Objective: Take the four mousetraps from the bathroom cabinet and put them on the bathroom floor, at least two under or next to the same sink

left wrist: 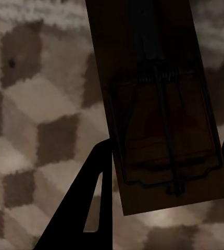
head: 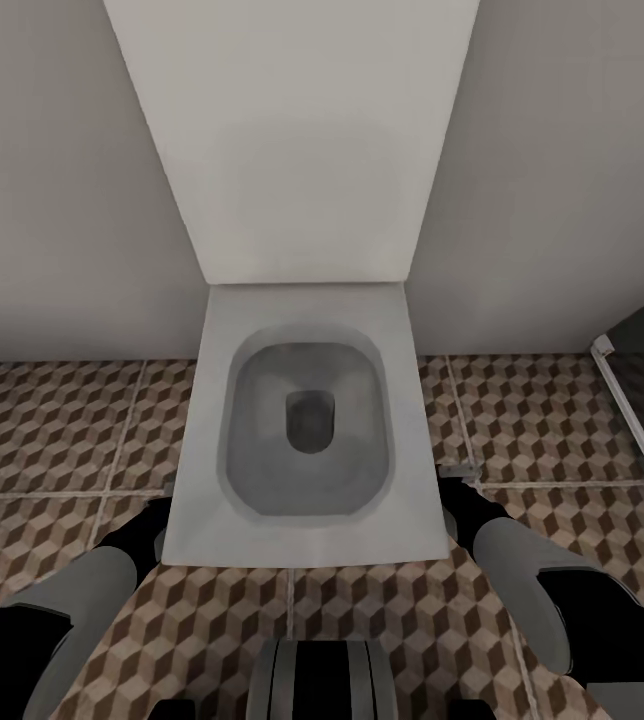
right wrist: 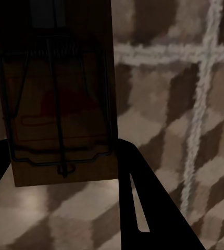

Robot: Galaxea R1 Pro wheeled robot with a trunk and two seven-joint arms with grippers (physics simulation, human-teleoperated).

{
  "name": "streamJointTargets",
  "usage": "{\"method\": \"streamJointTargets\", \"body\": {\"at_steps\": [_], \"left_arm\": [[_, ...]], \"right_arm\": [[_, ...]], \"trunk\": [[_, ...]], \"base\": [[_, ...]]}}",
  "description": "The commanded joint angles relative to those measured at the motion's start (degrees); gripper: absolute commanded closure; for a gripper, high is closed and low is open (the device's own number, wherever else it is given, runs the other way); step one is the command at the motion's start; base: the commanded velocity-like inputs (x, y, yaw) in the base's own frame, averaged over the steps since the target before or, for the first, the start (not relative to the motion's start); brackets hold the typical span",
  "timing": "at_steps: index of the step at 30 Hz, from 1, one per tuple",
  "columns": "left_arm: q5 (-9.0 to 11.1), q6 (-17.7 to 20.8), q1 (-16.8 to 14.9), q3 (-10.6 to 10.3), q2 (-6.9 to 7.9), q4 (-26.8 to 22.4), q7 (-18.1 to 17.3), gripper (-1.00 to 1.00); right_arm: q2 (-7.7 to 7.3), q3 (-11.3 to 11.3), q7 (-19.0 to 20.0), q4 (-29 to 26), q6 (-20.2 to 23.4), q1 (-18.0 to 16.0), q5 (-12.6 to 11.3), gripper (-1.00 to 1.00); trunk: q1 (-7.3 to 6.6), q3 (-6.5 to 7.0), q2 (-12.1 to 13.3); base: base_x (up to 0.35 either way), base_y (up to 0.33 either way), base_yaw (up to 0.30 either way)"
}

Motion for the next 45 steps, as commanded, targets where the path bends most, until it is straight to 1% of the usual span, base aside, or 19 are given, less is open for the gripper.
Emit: {"method": "streamJointTargets", "body": {"at_steps": [1, 23, 26, 31, 45], "left_arm": [[0.4, 0.4, 0.0, -0.5, 0.06, -0.2, 0.6, 1.00], [0.2, 0.4, 0.0, -0.3, 0.55, -0.3, 1.0, 1.00], [0.2, 0.4, 0.0, -0.3, 1.17, -0.3, 1.0, 1.00], [0.2, 0.4, 0.0, -0.2, 1.72, -0.3, 1.0, 1.00], [0.2, 0.4, 0.0, -0.4, 1.73, -0.3, 0.9, 1.00]], "right_arm": [[0.04, 0.1, -0.1, -0.1, 0.4, 0.0, -0.1, 1.00], [-0.18, 0.1, -0.1, -0.4, 0.4, 0.0, -0.1, 1.00], [-0.21, 0.1, -0.1, -0.4, 0.4, 0.0, -0.1, 1.00], [-0.31, 0.1, -0.1, -0.5, 0.3, 0.0, -0.1, 1.00], [-0.70, 0.0, -0.1, -0.5, 0.4, 0.0, -0.1, 1.00]], "trunk": [[-0.01, -0.03, 0.0], [-0.01, -0.03, 0.0], [-0.01, -0.03, 0.0], [-0.01, -0.03, 0.0], [-0.01, -0.03, 0.0]], "base": [[0.000, 0.000, 0.000], [0.000, 0.000, 0.000], [0.000, 0.000, 0.000], [0.000, 0.000, 0.000], [0.000, 0.000, 0.000]]}}
